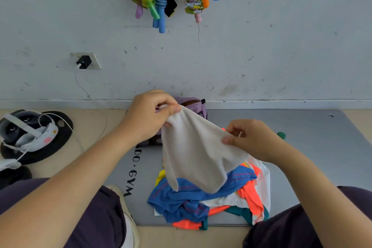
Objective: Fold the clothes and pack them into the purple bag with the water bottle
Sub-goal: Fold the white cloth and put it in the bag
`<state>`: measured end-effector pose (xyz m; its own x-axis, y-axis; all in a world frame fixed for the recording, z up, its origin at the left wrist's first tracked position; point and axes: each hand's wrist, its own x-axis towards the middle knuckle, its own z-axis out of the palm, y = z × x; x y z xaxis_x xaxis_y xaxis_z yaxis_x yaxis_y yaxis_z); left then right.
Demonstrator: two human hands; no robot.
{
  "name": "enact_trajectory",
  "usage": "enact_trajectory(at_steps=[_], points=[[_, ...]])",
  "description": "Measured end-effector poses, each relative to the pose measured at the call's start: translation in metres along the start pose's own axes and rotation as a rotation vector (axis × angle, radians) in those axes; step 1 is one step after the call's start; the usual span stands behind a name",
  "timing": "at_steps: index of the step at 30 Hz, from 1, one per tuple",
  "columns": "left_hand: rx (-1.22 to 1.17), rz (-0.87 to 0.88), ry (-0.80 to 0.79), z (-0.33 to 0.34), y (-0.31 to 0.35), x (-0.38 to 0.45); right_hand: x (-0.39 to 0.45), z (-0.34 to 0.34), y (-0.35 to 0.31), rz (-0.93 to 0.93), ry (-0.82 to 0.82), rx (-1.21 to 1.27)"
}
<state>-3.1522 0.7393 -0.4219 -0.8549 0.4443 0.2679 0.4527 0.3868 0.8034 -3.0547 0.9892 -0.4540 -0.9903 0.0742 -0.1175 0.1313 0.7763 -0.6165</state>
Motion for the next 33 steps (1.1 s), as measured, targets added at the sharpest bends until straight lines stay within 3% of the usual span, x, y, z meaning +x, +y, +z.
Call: enact_trajectory(at_steps=[4, 9, 12, 15, 20, 23, 30, 33], points=[[0.013, -0.114, 0.053, -0.015, -0.016, 0.005, 0.006, -0.002, 0.022, 0.115, -0.021, -0.163], [0.338, -0.156, -0.16, -0.026, -0.04, 0.004, 0.006, -0.009, 0.025, 0.092, 0.169, -0.126], [0.357, -0.25, -0.311, -0.026, -0.047, 0.001, 0.006, -0.012, 0.019, -0.036, 0.297, -0.183], [0.389, -0.259, -0.378, -0.026, -0.052, -0.001, 0.005, -0.011, 0.013, -0.126, 0.316, -0.214], [0.285, -0.183, -0.139, -0.027, -0.054, -0.001, 0.005, -0.011, 0.013, -0.133, 0.287, -0.206], [0.256, -0.103, -0.092, -0.023, -0.054, -0.002, 0.006, -0.01, 0.013, -0.113, 0.32, -0.194], [0.169, -0.192, -0.043, -0.018, -0.062, 0.0, 0.007, -0.009, 0.016, -0.151, 0.483, -0.282], [0.171, -0.251, 0.018, -0.018, -0.062, 0.001, 0.007, -0.015, 0.023, -0.058, 0.407, -0.146]])
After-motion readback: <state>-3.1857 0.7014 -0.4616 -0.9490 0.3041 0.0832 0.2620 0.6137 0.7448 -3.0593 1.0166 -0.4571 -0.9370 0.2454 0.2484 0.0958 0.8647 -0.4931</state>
